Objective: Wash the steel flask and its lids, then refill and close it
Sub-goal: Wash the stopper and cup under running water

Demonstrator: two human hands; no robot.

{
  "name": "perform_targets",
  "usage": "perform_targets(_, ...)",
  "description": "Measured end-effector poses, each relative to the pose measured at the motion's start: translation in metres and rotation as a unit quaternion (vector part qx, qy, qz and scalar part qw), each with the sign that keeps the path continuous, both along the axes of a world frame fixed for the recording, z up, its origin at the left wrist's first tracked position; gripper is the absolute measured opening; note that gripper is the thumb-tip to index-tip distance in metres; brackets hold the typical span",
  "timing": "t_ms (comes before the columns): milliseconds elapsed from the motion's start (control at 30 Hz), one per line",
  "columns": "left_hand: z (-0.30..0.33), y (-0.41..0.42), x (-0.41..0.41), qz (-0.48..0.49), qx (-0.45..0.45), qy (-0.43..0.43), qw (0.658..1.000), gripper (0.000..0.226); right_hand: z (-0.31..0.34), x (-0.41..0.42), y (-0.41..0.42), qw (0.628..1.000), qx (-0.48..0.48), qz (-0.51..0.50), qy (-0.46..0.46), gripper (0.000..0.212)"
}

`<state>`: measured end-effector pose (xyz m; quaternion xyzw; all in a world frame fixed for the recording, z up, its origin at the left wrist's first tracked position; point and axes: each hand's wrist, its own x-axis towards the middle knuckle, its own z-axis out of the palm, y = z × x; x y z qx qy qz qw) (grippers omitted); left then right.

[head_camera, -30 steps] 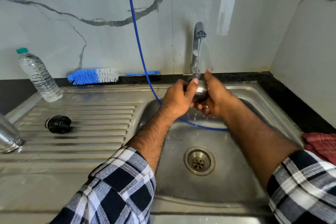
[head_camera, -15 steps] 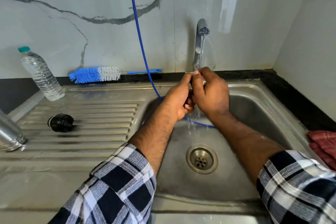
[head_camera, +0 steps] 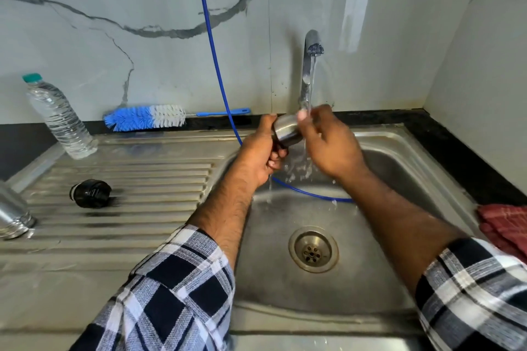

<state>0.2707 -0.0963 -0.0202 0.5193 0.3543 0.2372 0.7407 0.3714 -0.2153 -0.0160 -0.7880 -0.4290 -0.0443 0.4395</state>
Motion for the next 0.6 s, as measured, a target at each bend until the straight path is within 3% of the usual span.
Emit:
perform_targets(33, 0.001, 0.003, -0.003, -0.039, -0.045, 0.002, 0.998, 0.046, -0.005, -0.001, 0.000, 0.992, 0.017, 0.042, -0.116, 0.061)
perform_targets(100, 0.001, 0.005, -0.007, -0.113, -0.089, 0.005, 0.990, 0.050, -0.014, -0.004, 0.004, 0.967, 0.007, 0.102, -0.233, 0.054)
perform_targets(167, 0.002, 0.001, -0.008, -0.138, -0.103, 0.004, 0.985, 0.053, -0.019, -0.007, 0.008, 0.962, 0.014, 0.075, -0.262, 0.048)
perform_targets(233, 0.006, -0.009, -0.005, -0.132, -0.092, -0.002, 0.987, 0.055, -0.021, -0.010, 0.011, 0.971, 0.068, 0.027, -0.228, 0.040)
perform_targets(333, 0.005, -0.019, 0.004, -0.080, -0.008, 0.000, 0.997, 0.046, -0.019, -0.010, 0.016, 0.988, 0.126, -0.038, -0.078, 0.036)
perform_targets(433, -0.002, -0.020, 0.008, -0.035, 0.162, 0.016, 0.986, 0.040, -0.007, -0.009, 0.023, 0.980, 0.110, -0.070, 0.148, 0.040)
perform_targets(533, -0.010, -0.016, 0.005, -0.044, 0.291, 0.010, 0.956, 0.026, 0.004, 0.000, 0.015, 0.874, 0.057, -0.012, 0.482, 0.043)
perform_targets(600, -0.015, -0.012, 0.003, -0.077, 0.271, -0.006, 0.959, 0.029, 0.002, 0.010, 0.008, 0.852, 0.024, 0.046, 0.521, 0.044)
